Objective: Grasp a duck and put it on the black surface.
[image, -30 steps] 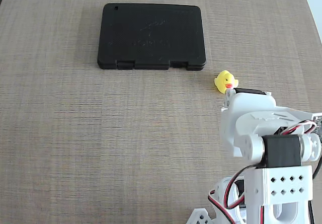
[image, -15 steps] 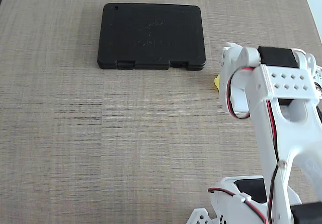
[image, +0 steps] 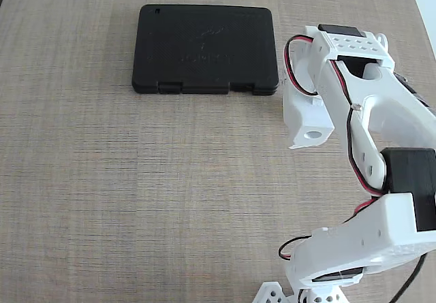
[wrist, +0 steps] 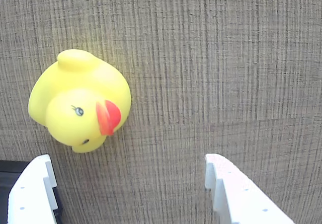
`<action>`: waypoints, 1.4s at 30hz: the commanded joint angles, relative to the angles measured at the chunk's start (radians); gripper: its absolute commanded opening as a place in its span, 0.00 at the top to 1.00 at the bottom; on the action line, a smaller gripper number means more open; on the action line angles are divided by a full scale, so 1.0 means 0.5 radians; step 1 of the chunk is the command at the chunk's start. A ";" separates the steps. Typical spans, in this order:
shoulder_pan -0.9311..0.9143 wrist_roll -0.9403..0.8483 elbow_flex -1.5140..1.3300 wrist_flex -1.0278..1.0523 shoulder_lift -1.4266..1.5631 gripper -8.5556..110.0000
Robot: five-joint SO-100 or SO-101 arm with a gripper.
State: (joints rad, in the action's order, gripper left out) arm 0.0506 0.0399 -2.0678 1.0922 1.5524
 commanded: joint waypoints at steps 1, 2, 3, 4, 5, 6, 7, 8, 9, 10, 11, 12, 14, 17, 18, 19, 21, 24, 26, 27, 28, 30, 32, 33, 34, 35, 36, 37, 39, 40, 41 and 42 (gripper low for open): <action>-0.012 0.009 0.147 -0.012 -0.092 0.68; -0.012 0.009 0.172 -0.012 -0.107 0.68; -0.015 0.009 0.190 -0.012 -0.120 0.68; -0.025 0.006 0.209 -0.012 -0.132 0.68; -0.043 0.003 0.224 -0.012 -0.141 0.68; -0.064 -0.003 0.236 -0.012 -0.150 0.68; -0.092 -0.009 0.252 -0.012 -0.160 0.68; -0.120 -0.012 0.264 -0.012 -0.166 0.68; -0.150 -0.012 0.270 -0.012 -0.172 0.68; -0.172 -0.012 0.276 -0.012 -0.178 0.68; -0.187 -0.012 0.276 -0.015 -0.181 0.68; -0.199 -0.015 0.279 -0.015 -0.184 0.68; -0.215 -0.015 0.279 -0.015 -0.184 0.68; -0.215 -0.009 0.279 -0.015 -0.206 0.68; -0.212 0.000 0.279 -0.018 -0.218 0.68; -0.206 0.006 0.279 -0.018 -0.224 0.68; -0.196 0.009 0.279 -0.018 -0.227 0.68; -0.193 0.009 0.279 -0.018 -0.230 0.68; -0.193 0.009 0.279 -0.018 -0.230 0.68; -0.193 0.009 0.279 -0.018 -0.230 0.69; -0.193 0.009 0.279 -0.018 -0.230 0.70; -0.193 0.009 0.279 -0.018 -0.230 0.74; -0.193 0.003 0.279 -0.018 -0.230 0.79; -0.190 -0.006 0.279 -0.018 -0.230 0.82; -0.190 -0.009 0.279 -0.018 -0.230 0.84; -0.190 -0.012 0.279 -0.018 -0.230 0.86; -0.190 -0.012 0.279 -0.018 -0.230 0.88; -0.190 -0.015 0.279 -0.018 -0.230 0.89; -0.190 -0.015 0.279 -0.018 -0.230 0.90; -0.190 -0.015 0.279 -0.018 -0.230 0.90; -0.190 -0.015 0.279 -0.018 -0.230 0.90; -0.190 -0.015 0.279 -0.009 -0.215 0.90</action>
State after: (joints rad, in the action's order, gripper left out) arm -0.0522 0.0399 -1.9528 1.0830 1.4297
